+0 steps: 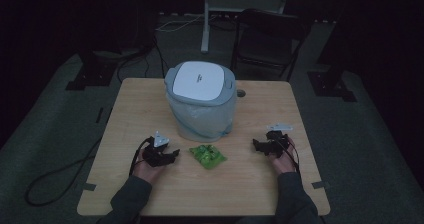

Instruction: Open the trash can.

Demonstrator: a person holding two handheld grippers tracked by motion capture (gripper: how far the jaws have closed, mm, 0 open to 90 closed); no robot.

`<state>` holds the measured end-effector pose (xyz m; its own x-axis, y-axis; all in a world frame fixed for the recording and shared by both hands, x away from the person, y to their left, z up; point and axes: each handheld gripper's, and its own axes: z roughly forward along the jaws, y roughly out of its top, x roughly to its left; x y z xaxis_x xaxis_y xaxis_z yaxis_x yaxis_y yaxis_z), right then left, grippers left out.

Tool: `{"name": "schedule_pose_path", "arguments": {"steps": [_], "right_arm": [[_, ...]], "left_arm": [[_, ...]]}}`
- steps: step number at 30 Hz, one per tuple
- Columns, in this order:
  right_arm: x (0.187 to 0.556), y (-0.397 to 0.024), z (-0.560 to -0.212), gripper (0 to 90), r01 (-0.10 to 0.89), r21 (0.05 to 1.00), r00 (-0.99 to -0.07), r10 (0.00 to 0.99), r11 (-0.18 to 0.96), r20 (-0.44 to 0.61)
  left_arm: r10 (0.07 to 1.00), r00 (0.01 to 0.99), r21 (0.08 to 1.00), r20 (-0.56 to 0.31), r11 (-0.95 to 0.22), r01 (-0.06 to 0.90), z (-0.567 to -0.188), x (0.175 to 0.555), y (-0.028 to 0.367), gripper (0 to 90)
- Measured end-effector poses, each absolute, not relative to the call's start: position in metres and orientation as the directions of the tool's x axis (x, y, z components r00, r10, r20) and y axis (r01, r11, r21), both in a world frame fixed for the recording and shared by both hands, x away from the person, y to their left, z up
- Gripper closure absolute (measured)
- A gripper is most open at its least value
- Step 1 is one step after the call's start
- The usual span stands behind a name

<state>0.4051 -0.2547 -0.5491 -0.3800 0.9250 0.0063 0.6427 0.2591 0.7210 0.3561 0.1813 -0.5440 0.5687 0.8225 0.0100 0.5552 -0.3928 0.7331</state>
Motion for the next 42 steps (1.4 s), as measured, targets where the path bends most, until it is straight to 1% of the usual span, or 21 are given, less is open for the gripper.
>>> {"name": "schedule_pose_path", "arguments": {"steps": [9,10,11,13,14,15,16,19,20,21,23,25,42], "right_arm": [[0.407,-0.254,-0.547,11.5,0.656,0.706,-0.383,0.924,0.267,0.007],[0.408,-0.255,-0.546,14.3,0.661,0.698,-0.39,0.921,0.275,0.007],[0.408,-0.255,-0.545,20.5,0.663,0.695,-0.393,0.919,0.278,0.007],[0.407,-0.257,-0.539,46.9,0.668,0.687,-0.404,0.915,0.287,0.01],[0.406,-0.258,-0.537,55.6,0.674,0.682,-0.401,0.916,0.284,0.015],[0.406,-0.258,-0.537,55.6,0.674,0.682,-0.401,0.916,0.284,0.015],[0.407,-0.261,-0.537,61.3,0.68,0.684,-0.405,0.913,0.264,0.05],[0.407,-0.263,-0.536,63.2,0.682,0.687,-0.403,0.912,0.249,0.07],[0.405,-0.263,-0.534,70.1,0.674,0.697,-0.407,0.911,0.246,0.073],[0.405,-0.263,-0.534,70.1,0.674,0.697,-0.407,0.911,0.246,0.073],[0.404,-0.26,-0.527,83.7,0.655,0.71,-0.416,0.908,0.258,0.054],[0.404,-0.258,-0.523,88.7,0.637,0.722,-0.427,0.904,0.27,0.038],[0.415,-0.233,-0.496,90.0,0.582,0.739,-0.482,0.876,0.338,-0.022]], "left_arm": [[0.829,0.56,0.732,0.011,-0.388,0.561,-0.544,0.356,0.18,41.1],[0.829,0.559,0.732,0.011,-0.388,0.561,-0.544,0.356,0.18,41.1],[0.829,0.559,0.732,0.011,-0.388,0.561,-0.544,0.356,0.18,41.1],[0.829,0.559,0.732,0.011,-0.388,0.561,-0.544,0.356,0.18,41.0],[0.829,0.559,0.731,0.011,-0.388,0.561,-0.544,0.356,0.18,41.0],[0.829,0.559,0.731,0.011,-0.388,0.561,-0.544,0.356,0.18,41.0],[0.829,0.559,0.731,0.011,-0.388,0.561,-0.544,0.356,0.18,41.0],[0.829,0.559,0.731,0.011,-0.388,0.561,-0.544,0.356,0.18,41.0],[0.829,0.559,0.731,0.011,-0.388,0.561,-0.544,0.356,0.18,41.0],[0.829,0.559,0.731,0.011,-0.388,0.561,-0.544,0.356,0.18,41.0],[0.829,0.559,0.731,0.011,-0.388,0.561,-0.544,0.356,0.18,41.0],[0.829,0.559,0.731,0.011,-0.388,0.561,-0.544,0.356,0.18,41.0],[0.83,0.558,0.731,0.011,-0.387,0.561,-0.544,0.356,0.18,41.0]]}}
